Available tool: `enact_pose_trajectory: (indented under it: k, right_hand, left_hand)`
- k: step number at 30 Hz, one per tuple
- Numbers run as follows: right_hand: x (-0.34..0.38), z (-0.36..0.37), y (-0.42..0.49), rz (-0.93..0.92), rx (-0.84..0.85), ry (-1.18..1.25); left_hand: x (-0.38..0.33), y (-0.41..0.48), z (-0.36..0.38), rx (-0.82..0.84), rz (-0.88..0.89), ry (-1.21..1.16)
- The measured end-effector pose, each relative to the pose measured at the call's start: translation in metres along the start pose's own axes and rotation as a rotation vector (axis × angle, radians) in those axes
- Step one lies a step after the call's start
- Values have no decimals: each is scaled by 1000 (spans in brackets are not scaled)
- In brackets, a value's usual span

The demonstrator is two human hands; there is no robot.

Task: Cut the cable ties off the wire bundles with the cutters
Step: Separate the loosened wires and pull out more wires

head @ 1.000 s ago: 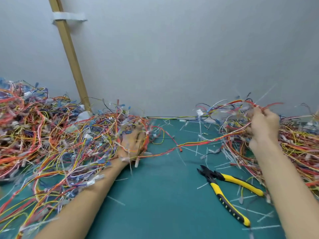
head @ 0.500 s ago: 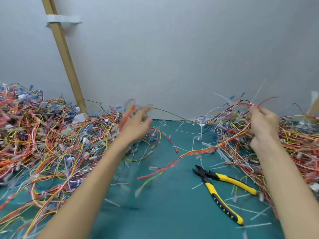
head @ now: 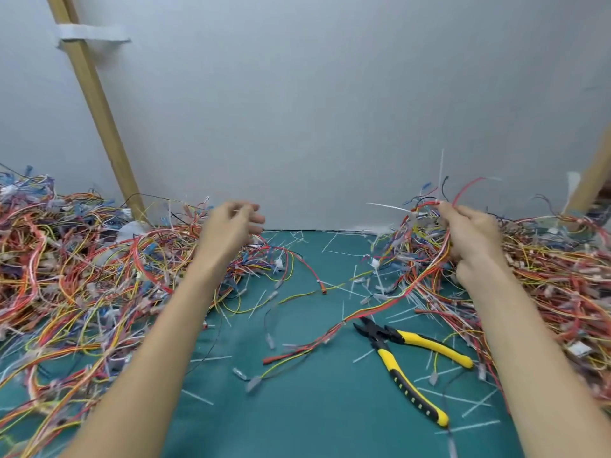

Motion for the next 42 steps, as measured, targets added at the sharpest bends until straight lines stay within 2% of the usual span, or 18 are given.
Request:
enact_pose_trajectory:
  k: [2, 5, 8, 10, 14, 17, 22, 26, 28, 32, 34, 37, 42]
  right_hand:
    - [2, 1, -4, 39, 30, 21]
    - [6, 0, -7, 90, 73, 101]
    - [12, 0, -9, 133, 161, 196]
    - [16, 2, -11, 160, 261, 281]
    - [23, 6, -14, 193, 319, 304]
    - [27, 3, -13, 142, 252, 219]
    - [42, -10, -9, -20, 229, 28]
    - [52, -15, -13, -54, 386, -43]
    - [54, -17, -16, -46, 481, -168]
    - [50, -25, -22, 29, 731, -628]
    - [47, -29, -24, 73, 792, -836]
    - [44, -31, -24, 60, 782, -928]
    - [44, -30, -20, -16, 750, -893]
  left_hand:
    - [2, -8, 27, 147, 28, 113]
    - [11, -19, 64, 416, 110, 429]
    - [18, -30, 90, 554, 105, 526]
    - [19, -34, 100, 598, 43, 438]
    - [11, -35, 108, 694, -134, -71]
    - [-2, -29, 104, 636, -142, -312]
    - [-30, -13, 81, 348, 67, -269]
    - [-47, -3, 58, 108, 303, -216]
    - [-50, -2, 49, 47, 364, -189]
    - [-49, -1, 41, 14, 452, -38]
    - [-47, -1, 41, 38, 470, 60]
    - [-44, -1, 44, 69, 463, 111]
    - [-44, -2, 47, 85, 456, 131]
Point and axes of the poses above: each hand's wrist, its own y-axis towards the middle knuckle, its own z-axis out of the palm, x = y × z, the point moved 2 cm from there along y, towards the middle knuckle
